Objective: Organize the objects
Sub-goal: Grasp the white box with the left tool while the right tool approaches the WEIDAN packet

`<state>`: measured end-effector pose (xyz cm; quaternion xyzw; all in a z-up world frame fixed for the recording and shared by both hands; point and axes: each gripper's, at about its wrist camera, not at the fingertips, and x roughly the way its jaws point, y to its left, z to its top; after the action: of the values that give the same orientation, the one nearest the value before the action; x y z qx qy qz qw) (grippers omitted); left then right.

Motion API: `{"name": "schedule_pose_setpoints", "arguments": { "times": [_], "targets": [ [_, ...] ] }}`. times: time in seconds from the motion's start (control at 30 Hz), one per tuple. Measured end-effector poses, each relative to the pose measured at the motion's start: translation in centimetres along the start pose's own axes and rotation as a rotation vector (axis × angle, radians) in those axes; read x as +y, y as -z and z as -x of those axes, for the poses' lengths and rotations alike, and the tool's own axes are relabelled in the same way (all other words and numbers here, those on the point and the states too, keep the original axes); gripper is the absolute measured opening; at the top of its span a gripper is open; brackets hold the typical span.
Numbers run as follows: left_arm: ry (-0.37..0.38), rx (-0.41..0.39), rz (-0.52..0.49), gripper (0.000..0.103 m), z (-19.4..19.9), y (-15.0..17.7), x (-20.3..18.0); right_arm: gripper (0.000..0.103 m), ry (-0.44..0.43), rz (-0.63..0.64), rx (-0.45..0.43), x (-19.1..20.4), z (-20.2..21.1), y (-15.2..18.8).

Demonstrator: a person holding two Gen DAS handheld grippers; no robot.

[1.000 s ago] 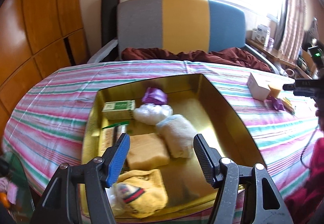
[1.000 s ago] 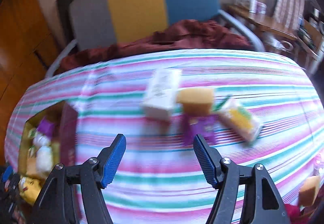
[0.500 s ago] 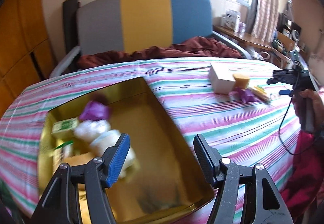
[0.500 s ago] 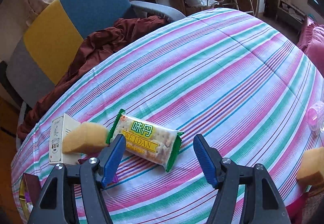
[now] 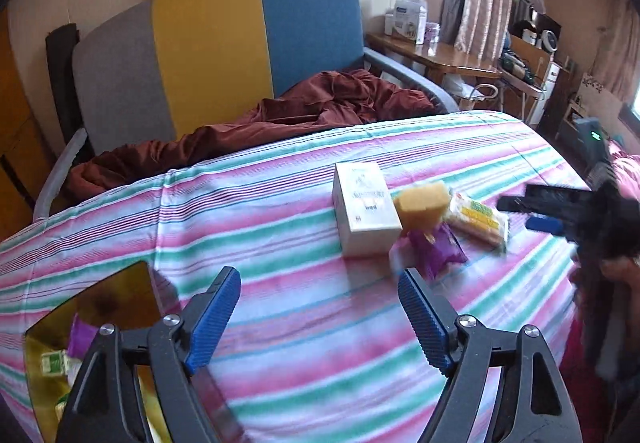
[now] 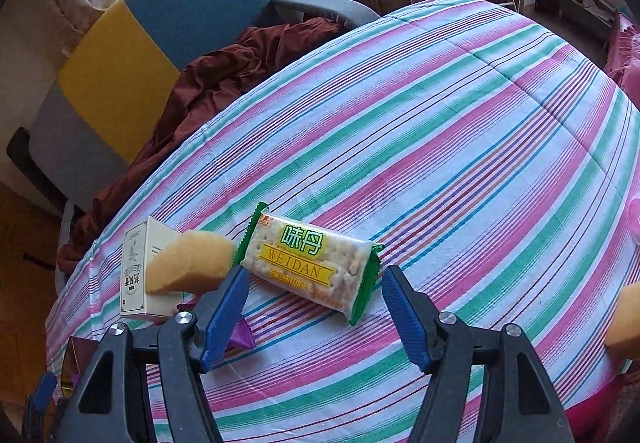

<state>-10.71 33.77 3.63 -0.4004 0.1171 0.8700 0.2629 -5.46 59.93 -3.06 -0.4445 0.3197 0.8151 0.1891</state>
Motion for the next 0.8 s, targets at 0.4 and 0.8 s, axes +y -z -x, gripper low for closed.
{"name": "schedule_pose_setpoints", "arguments": {
  "times": [0.4,0.8],
  "targets": [
    [0.033,0.126,0.075,0.086,-11.2,-6.5,-2.2,0.070,-0.053,-0.016,0.043,-0.1,-0.6,0.0],
    [-0.002,0.234,0.045,0.066,-17.3,-6.9,-3.4,0.070,-0.060,-0.021,0.057,-0.1,-1.0,-0.1]
  ]
}}
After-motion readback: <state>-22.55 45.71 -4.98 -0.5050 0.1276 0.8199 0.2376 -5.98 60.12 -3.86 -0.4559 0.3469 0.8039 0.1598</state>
